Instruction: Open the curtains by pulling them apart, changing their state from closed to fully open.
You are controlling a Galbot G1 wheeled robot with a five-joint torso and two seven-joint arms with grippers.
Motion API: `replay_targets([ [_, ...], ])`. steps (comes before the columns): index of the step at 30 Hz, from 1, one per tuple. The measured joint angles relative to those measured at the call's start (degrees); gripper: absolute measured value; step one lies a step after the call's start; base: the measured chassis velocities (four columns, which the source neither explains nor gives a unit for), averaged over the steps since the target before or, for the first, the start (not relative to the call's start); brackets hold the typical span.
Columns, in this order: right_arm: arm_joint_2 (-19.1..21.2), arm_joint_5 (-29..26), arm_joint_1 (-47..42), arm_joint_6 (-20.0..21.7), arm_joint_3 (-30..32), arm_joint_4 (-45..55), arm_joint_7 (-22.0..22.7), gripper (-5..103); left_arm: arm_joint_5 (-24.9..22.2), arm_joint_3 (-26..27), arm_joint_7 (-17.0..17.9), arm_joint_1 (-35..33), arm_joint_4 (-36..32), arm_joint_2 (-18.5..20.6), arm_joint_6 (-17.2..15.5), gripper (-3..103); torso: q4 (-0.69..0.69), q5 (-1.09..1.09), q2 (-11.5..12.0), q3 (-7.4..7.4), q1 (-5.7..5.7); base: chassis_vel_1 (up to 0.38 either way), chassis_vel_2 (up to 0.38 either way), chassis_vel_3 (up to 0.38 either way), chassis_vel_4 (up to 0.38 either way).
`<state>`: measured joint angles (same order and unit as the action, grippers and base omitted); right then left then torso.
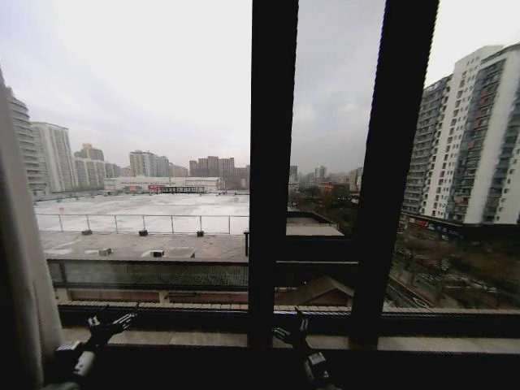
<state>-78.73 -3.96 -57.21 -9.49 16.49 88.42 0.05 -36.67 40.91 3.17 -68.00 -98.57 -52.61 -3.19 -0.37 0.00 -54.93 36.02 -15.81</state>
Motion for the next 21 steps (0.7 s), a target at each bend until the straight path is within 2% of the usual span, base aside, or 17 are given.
replay_targets([
  [4, 0.0, 0.04, -0.02, 0.0, -0.05, 0.01, 0.03, 100, -0.03, -0.17, -0.65, 0.38, 0.54, 0.08, 0.75, 100, -0.01, 0.0, 0.0, 0.0, 0.0, -0.145, -0.172, 0.135, 0.159],
  [6, 0.0, 0.09, -0.14, 0.0, -0.12, 0.01, 0.06, 100, -0.43, -0.65, -1.18, 0.91, 1.05, 0.08, 2.25, 100, -0.02, -0.01, -0.01, 0.0, 0.0, -0.138, -0.159, 0.133, 0.156],
  [13, 0.0, 0.14, -0.33, 0.0, 0.22, -0.18, 0.06, 100, 0.03, -1.64, -1.78, 1.66, 0.6, -0.1, 1.8, 100, 0.0, 0.02, -0.02, 0.0, 0.01, -0.139, -0.155, 0.133, 0.15],
  [18, 0.01, 0.16, -0.03, 0.0, 0.16, -0.65, 0.06, 100, 0.72, -1.95, -1.81, 1.8, 0.27, -0.14, 1.45, 100, -0.04, -0.01, -0.01, 0.0, 0.0, -0.131, -0.138, 0.12, 0.111],
  [21, 0.0, 0.16, 0.35, 0.0, -0.06, -1.11, 0.05, 100, 1.03, -1.68, -1.79, 1.7, 0.3, -0.06, 1.43, 100, 0.0, 0.0, -0.02, 0.0, -0.01, -0.104, -0.066, 0.116, 0.078],
])
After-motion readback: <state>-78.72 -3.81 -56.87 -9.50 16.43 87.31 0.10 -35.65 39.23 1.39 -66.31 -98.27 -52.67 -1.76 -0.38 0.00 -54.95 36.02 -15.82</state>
